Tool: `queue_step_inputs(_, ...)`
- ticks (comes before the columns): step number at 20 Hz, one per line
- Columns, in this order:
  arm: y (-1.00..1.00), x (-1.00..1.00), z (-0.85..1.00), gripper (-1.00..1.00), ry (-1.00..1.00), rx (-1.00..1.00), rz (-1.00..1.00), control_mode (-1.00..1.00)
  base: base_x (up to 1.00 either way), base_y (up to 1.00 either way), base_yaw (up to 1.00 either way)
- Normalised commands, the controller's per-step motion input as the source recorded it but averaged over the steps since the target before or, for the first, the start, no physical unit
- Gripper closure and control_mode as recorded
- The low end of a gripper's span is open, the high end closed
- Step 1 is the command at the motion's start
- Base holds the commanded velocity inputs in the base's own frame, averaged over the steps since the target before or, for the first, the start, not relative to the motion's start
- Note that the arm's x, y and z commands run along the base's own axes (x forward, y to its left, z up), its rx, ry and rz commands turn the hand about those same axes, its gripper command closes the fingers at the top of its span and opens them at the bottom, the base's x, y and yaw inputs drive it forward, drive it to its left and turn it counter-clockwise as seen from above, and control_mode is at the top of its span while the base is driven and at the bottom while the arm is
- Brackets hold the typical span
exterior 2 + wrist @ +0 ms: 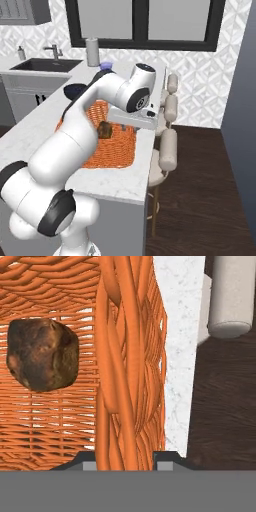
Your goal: Open the cabinet, pick up the bread from the cabinet and place it in the basket. Then move the basket to the dining counter.
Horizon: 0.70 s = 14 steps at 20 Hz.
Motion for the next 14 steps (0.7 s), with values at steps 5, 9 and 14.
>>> queue_step_inputs(5, -0.10, 0.37, -0.07, 1.00, 0.00, 0.05, 0.02, -1.00, 0.54, -0.23, 0.05)
queue_step_inputs(9, -0.26, 1.00, -0.34, 1.00, 0.00, 0.14, 0.04, -1.00, 0.00, 0.00, 0.00)
queue_step_inputs(14, -0.32, 1.00, -0.46, 1.00, 0.01, 0.18, 0.03, -1.00, 0.00, 0.00, 0.00)
